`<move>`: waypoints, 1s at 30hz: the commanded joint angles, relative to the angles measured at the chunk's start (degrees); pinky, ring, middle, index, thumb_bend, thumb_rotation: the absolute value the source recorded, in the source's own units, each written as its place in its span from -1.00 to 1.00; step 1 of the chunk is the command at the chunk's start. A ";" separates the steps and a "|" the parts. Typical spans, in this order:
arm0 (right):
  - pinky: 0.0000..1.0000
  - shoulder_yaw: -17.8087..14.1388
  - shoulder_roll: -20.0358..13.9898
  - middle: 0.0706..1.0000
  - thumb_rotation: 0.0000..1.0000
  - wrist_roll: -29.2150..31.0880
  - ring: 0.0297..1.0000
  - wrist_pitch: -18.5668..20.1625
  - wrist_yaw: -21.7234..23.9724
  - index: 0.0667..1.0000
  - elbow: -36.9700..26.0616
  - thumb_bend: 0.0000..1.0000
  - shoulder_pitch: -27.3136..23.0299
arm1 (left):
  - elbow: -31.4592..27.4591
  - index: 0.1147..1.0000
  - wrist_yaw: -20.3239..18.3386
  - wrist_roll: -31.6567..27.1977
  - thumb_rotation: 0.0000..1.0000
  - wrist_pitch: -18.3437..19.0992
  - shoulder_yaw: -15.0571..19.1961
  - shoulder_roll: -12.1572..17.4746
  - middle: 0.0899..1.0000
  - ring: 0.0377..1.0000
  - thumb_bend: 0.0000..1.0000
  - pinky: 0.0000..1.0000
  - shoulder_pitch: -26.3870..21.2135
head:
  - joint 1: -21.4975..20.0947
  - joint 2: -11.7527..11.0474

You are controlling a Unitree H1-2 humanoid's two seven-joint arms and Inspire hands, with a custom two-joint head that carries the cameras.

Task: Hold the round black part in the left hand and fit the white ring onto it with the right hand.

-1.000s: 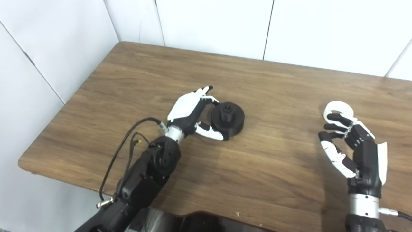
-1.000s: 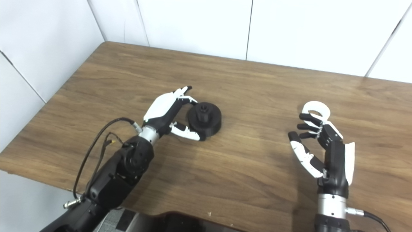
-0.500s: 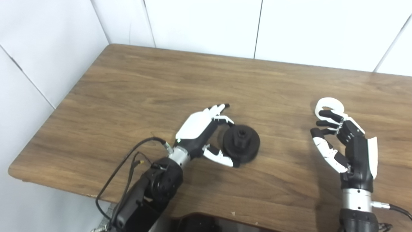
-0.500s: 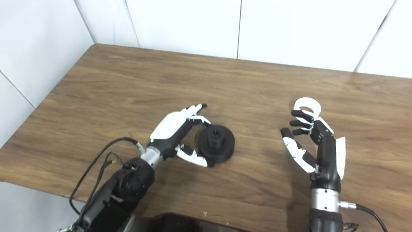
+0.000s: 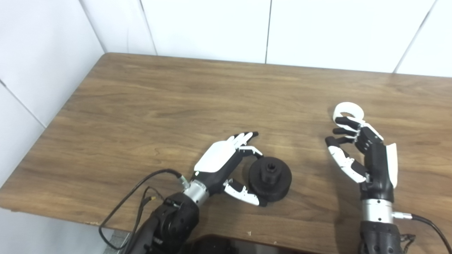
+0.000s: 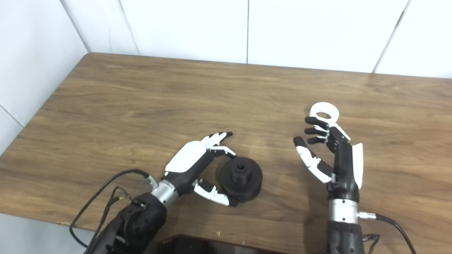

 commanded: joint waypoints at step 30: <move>0.04 4.24 7.70 0.42 -0.43 -7.12 0.28 0.33 -3.37 0.28 1.74 0.00 -0.01 | -2.17 0.15 -3.09 -6.89 -0.40 -5.73 7.40 4.37 1.00 1.00 0.93 1.00 -0.46 | -22.67 -2.17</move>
